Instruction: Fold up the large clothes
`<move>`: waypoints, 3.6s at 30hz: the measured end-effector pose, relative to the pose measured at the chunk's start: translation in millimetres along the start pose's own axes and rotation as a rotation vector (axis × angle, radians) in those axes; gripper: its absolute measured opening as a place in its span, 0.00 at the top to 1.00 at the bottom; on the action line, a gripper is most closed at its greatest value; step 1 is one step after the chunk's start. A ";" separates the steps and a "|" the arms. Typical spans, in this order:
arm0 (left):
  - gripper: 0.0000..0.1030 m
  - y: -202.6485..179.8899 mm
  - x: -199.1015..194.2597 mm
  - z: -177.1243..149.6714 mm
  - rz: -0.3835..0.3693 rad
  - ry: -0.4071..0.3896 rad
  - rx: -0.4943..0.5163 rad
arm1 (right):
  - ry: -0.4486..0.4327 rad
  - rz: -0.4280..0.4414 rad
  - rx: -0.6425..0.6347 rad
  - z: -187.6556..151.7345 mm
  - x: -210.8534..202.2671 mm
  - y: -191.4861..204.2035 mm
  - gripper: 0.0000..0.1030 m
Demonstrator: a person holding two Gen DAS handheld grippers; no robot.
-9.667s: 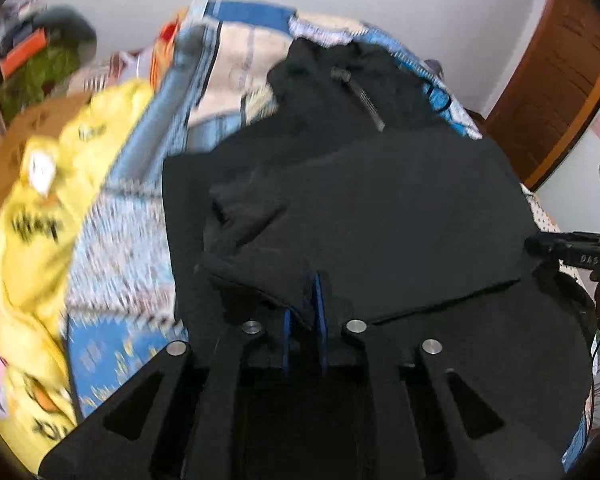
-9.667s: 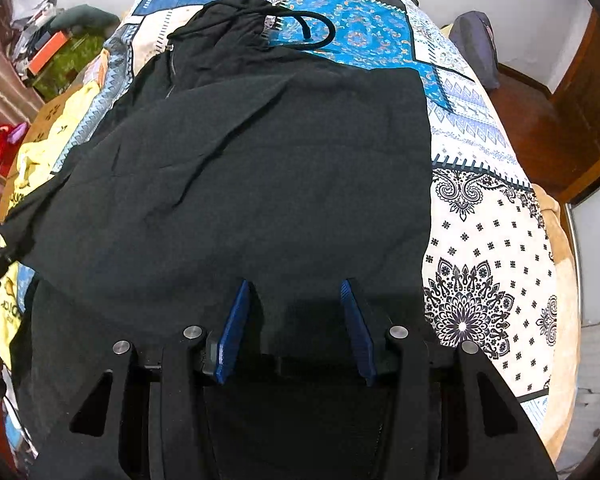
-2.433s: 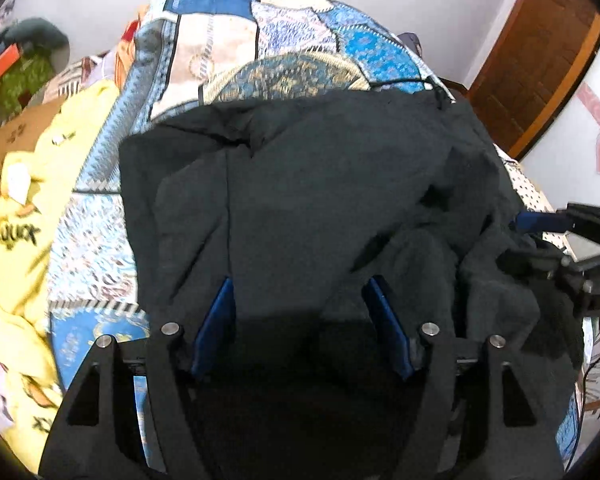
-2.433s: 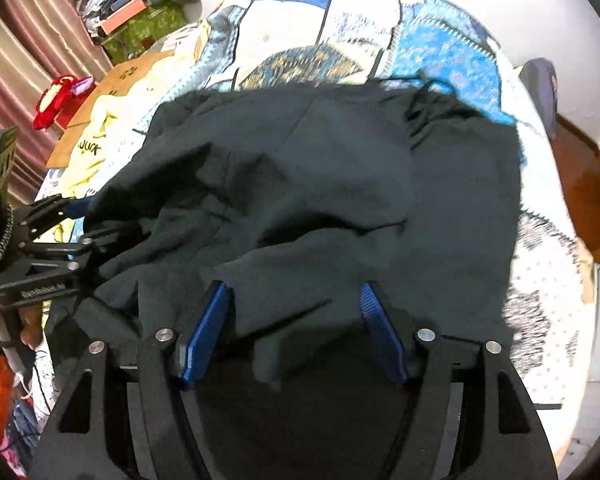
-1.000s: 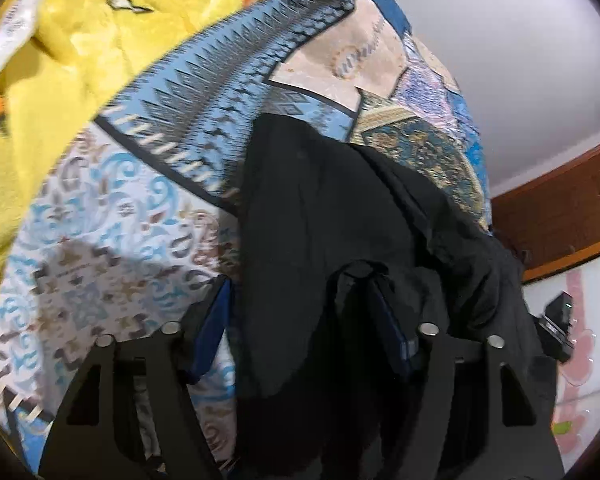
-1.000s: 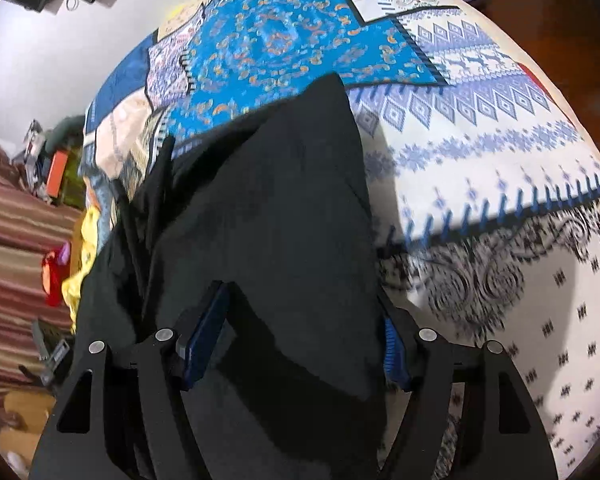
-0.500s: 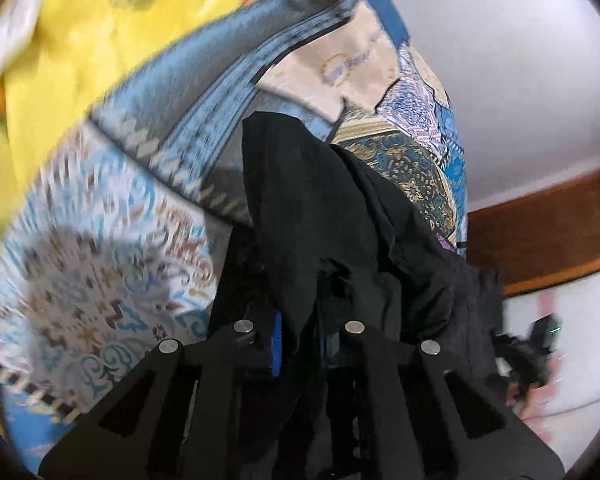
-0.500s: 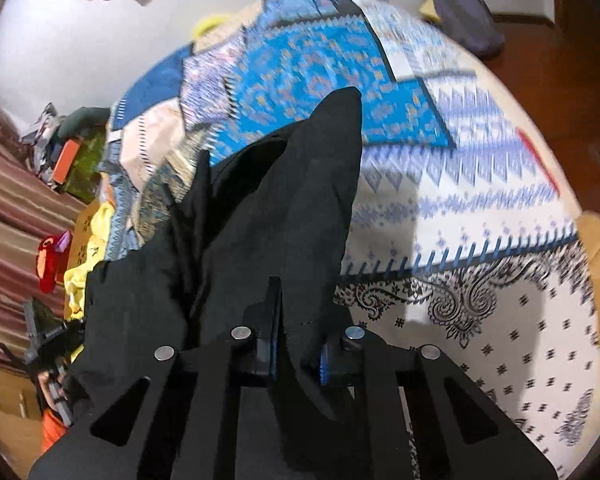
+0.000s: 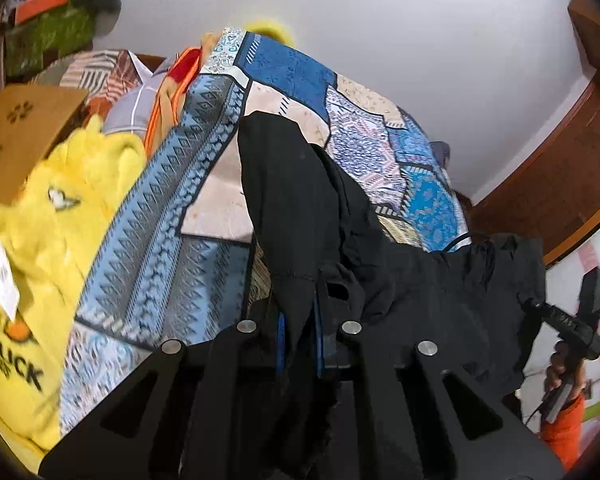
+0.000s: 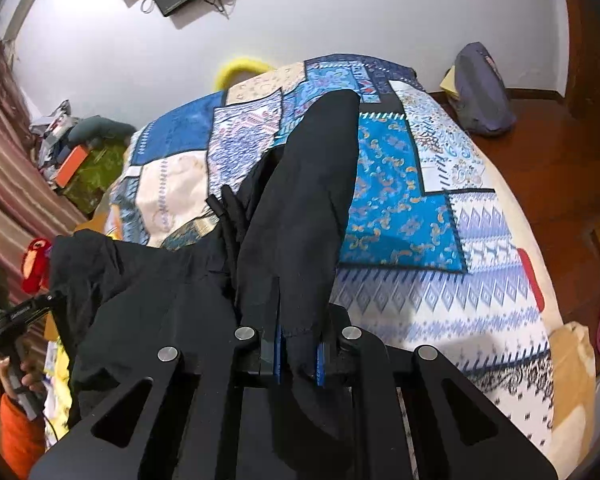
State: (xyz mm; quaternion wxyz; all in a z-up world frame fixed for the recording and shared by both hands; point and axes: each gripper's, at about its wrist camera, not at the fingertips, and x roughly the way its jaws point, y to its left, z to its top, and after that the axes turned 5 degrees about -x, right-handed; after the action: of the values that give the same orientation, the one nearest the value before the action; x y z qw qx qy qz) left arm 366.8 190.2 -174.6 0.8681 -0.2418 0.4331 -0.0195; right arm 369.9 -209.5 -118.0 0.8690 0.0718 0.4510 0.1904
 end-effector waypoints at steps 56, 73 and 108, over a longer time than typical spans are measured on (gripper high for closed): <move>0.37 99.9 -69.2 -189.3 0.216 0.323 0.031 | 0.189 -0.165 0.009 -172.5 -115.9 -37.8 0.52; 0.42 110.8 -36.1 -212.8 0.141 0.327 0.000 | 0.268 -0.028 0.155 -203.7 -71.4 -69.8 0.60; 0.80 25.1 -121.0 -26.0 -0.127 0.047 -0.127 | -0.002 0.032 -0.060 -20.7 -91.8 1.9 0.95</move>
State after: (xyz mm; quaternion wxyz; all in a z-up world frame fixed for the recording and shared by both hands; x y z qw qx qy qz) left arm 267.1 231.3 -109.0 0.8375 -0.3229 0.4377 -0.0525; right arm 304.9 -245.1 -60.0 0.8681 0.0530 0.4431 0.2175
